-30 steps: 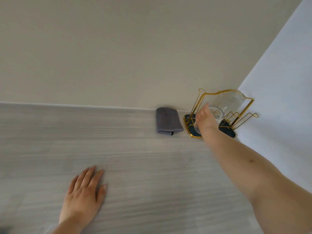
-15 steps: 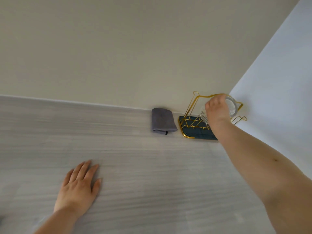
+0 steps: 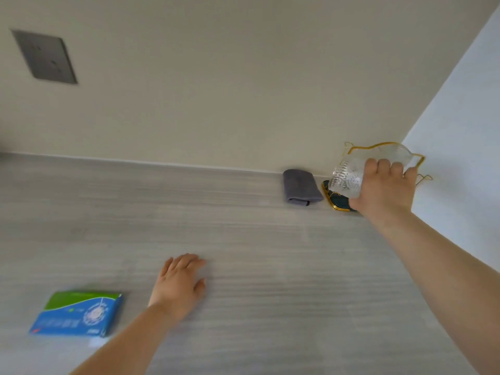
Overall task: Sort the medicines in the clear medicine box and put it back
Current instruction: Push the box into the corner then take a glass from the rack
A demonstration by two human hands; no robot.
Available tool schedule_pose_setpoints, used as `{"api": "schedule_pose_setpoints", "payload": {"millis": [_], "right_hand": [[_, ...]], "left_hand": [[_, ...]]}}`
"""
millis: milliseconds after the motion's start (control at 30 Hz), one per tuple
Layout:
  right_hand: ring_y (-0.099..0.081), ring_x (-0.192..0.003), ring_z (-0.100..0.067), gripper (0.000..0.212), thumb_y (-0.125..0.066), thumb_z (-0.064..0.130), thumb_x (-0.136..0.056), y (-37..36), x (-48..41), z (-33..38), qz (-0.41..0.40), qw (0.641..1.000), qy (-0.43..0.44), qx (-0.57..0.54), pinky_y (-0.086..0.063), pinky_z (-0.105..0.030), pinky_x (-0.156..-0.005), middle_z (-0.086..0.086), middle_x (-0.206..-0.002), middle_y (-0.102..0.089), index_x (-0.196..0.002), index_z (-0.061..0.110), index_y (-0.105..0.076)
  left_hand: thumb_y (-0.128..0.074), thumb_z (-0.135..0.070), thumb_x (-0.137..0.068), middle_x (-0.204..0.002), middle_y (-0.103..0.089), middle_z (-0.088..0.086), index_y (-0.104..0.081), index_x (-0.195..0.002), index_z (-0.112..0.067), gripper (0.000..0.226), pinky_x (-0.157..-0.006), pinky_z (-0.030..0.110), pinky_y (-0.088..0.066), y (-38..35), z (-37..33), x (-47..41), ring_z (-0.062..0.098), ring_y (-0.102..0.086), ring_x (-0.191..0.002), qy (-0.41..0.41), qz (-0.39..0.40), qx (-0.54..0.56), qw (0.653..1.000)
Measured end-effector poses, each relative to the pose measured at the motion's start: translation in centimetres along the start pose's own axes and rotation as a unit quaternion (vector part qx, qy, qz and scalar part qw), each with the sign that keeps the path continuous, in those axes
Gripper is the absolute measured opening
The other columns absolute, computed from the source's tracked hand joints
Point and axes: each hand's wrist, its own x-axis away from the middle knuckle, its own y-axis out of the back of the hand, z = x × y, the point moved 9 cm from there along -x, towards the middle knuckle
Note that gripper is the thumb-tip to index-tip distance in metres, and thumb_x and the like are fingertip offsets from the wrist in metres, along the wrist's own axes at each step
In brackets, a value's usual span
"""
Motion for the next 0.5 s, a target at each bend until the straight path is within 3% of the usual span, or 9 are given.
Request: {"api": "schedule_pose_setpoints", "payload": {"millis": [100,133,200,333,400,433,500], "right_hand": [[-0.047,-0.114,-0.036,0.074,-0.074,0.035,-0.064,1.2,3.9,3.8,0.012,0.987,0.003,-0.162,-0.037,-0.043,-0.094,-0.022,-0.121,-0.052,-0.119,0.0,-0.039],[-0.048,-0.113,-0.037,0.075,-0.076,0.035,-0.061,1.6,5.2,5.2,0.019,0.977,0.003,-0.214,-0.039,-0.043,-0.092,-0.022,-0.121,-0.053,-0.118,0.001,-0.041],[-0.051,-0.112,-0.035,0.074,-0.079,0.035,-0.058,2.3,8.0,7.9,0.032,0.947,-0.008,-0.319,-0.043,-0.04,-0.088,-0.018,-0.119,-0.056,-0.116,0.005,-0.044],[-0.055,-0.107,-0.027,0.069,-0.08,0.029,-0.059,2.4,13.8,13.2,0.073,0.838,-0.071,-0.536,-0.041,-0.032,-0.082,-0.005,-0.109,-0.059,-0.115,0.012,-0.043],[-0.053,-0.1,-0.022,0.062,-0.081,0.017,-0.06,2.1,16.8,16.3,0.077,0.77,-0.08,-0.629,-0.035,-0.023,-0.078,0.007,-0.096,-0.055,-0.108,0.016,-0.043],[-0.052,-0.096,-0.019,0.061,-0.081,0.011,-0.06,1.8,18.4,17.8,0.074,0.743,-0.084,-0.66,-0.034,-0.021,-0.078,0.013,-0.09,-0.052,-0.105,0.02,-0.04],[-0.051,-0.093,-0.017,0.064,-0.08,0.001,-0.059,0.8,21.4,20.5,0.072,0.703,-0.103,-0.7,-0.035,-0.024,-0.08,0.014,-0.088,-0.05,-0.102,0.022,-0.037]], "left_hand": [[-0.048,-0.023,-0.076,-0.122,-0.061,0.009,-0.061,-0.112,-0.014,0.039,-0.109,0.035,-0.026,3.1,1.5,3.6,0.021,-0.051,-0.12,-0.028,-0.043,0.029,0.998],[-0.048,-0.024,-0.068,-0.104,-0.07,0.01,-0.069,-0.098,-0.012,0.038,-0.1,0.033,-0.036,4.3,2.0,4.8,0.023,-0.063,-0.105,-0.048,-0.06,0.031,0.997],[-0.04,-0.027,-0.062,-0.081,-0.074,0.006,-0.071,-0.079,-0.012,0.039,-0.084,0.028,-0.037,6.8,3.3,7.2,0.018,-0.068,-0.083,-0.083,-0.095,0.013,0.992],[-0.038,-0.027,-0.063,-0.083,-0.073,0.008,-0.07,-0.082,-0.008,0.042,-0.076,0.025,-0.035,9.9,9.5,11.3,0.013,-0.049,-0.087,-0.039,-0.136,0.055,0.988],[-0.042,-0.027,-0.064,-0.089,-0.072,0.015,-0.069,-0.089,-0.004,0.043,-0.082,0.026,-0.042,10.6,13.1,13.1,0.018,-0.055,-0.091,0.005,-0.143,0.057,0.988],[-0.043,-0.026,-0.064,-0.092,-0.071,0.018,-0.068,-0.092,-0.002,0.045,-0.083,0.036,-0.049,10.7,14.7,13.9,0.028,-0.062,-0.091,0.029,-0.139,0.052,0.989],[-0.039,-0.03,-0.063,-0.092,-0.071,0.021,-0.067,-0.092,0.0,0.051,-0.071,0.052,-0.054,10.7,17.3,15.0,0.043,-0.067,-0.081,0.066,-0.111,0.04,0.991]]}}
